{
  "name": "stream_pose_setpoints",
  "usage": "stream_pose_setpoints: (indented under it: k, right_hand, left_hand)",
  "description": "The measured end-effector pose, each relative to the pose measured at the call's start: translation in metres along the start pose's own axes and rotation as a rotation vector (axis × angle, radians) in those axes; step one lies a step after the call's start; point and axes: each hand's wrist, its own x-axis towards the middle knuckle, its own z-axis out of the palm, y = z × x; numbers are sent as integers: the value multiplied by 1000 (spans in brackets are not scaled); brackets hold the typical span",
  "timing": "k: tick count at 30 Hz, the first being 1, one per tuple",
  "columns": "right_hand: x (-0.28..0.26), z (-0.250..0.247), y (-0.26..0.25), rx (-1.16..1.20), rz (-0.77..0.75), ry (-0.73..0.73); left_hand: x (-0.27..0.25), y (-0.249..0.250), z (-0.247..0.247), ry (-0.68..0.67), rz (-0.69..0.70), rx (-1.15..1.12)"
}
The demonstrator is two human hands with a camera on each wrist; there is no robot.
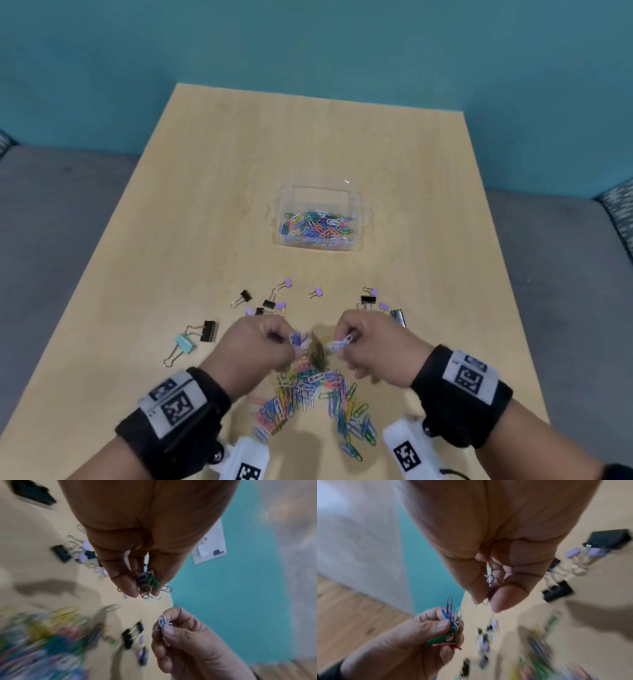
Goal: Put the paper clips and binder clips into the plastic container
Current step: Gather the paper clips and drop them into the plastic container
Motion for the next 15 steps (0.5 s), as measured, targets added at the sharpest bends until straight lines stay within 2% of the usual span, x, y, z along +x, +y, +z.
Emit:
stream_pose_setpoints:
  k: [3, 6, 10, 15]
  right_hand:
    - [26, -35, -20, 147, -89, 88]
    - [59, -67, -42, 112, -169, 249]
    - [100, -94, -74, -130, -177, 384]
    - [123, -98, -87, -551, -82, 394]
  left_hand:
    - [28, 35, -17, 56, 37, -154]
    - [69, 70, -31, 151, 110, -169]
    - [124, 105, -39, 265, 214, 46]
    - [148, 117, -28, 247, 217, 459]
